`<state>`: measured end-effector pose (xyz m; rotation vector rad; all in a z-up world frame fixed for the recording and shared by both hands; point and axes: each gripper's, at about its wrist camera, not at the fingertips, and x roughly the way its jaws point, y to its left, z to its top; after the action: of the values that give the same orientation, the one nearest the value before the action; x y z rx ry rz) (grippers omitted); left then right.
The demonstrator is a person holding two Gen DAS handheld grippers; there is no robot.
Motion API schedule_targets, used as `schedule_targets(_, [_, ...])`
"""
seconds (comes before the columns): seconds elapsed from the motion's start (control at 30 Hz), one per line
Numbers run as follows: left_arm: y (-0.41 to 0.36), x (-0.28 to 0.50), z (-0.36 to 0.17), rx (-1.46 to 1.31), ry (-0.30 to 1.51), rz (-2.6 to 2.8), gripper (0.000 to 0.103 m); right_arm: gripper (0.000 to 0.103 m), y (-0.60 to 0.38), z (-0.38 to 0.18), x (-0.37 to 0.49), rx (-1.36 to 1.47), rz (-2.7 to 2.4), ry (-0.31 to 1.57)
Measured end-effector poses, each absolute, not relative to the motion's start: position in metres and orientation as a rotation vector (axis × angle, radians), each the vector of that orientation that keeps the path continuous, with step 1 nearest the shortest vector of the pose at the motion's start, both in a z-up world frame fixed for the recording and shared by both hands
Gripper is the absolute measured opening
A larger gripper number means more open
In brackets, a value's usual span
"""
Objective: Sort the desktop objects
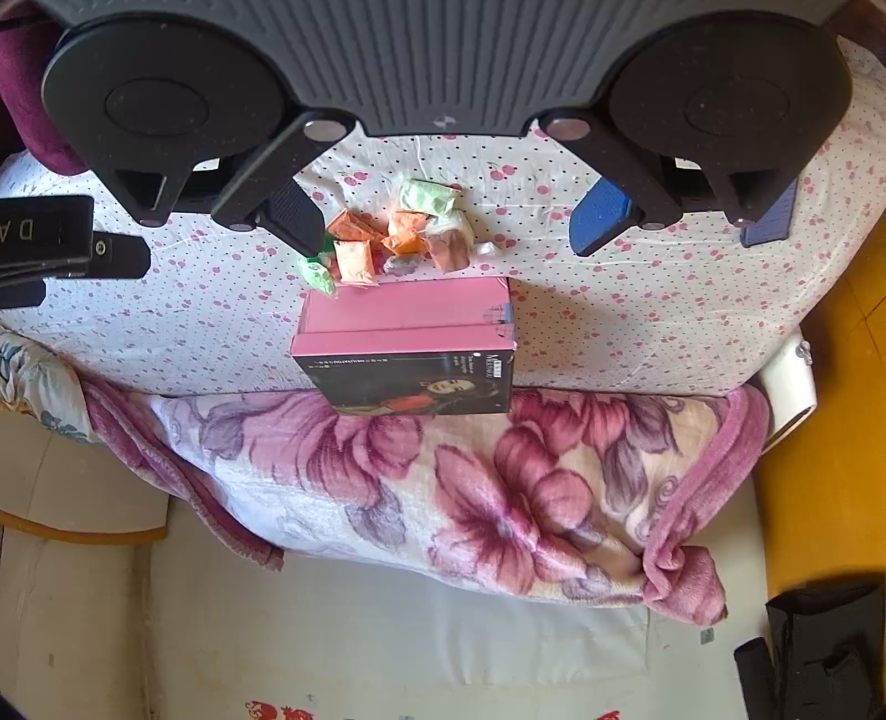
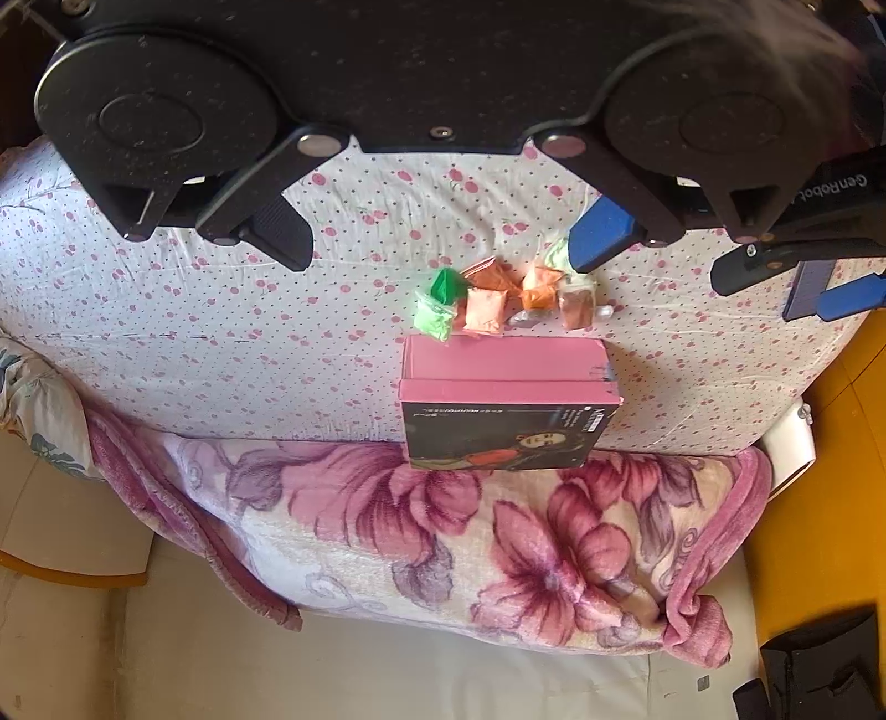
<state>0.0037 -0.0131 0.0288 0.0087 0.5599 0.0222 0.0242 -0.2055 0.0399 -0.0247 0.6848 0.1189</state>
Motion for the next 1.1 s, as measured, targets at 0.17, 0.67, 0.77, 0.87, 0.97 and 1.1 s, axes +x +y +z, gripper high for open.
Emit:
schedule_targets(0.17, [-0.012, 0.000, 0.032, -0.011, 0.563, 0.025, 0.096, 0.100, -0.202, 0.041, 0.019, -0.025, 0.123, 0.688])
schedule_targets(0.67, [-0.012, 0.000, 0.031, -0.016, 0.578, 0.027, 0.095, 0.100, -0.200, 0.035, 0.019, -0.022, 0.129, 0.709])
schedule_targets(0.77, [-0.012, 0.000, 0.030, -0.016, 0.582, 0.027, 0.095, 0.100, -0.199, 0.034, 0.019, -0.022, 0.131, 0.710])
schedule_targets(0.87, [-0.012, 0.001, 0.030, -0.018, 0.584, 0.029, 0.095, 0.100, -0.199, 0.033, 0.019, -0.022, 0.132, 0.712])
schedule_targets(0.97, [-0.012, 0.001, 0.030, -0.018, 0.585, 0.028, 0.095, 0.100, -0.199, 0.031, 0.021, -0.020, 0.133, 0.717])
schedule_targets(1.1, [-0.011, 0.001, 0.031, -0.019, 0.585, 0.026, 0.095, 0.100, -0.198, 0.030, 0.022, -0.020, 0.135, 0.718])
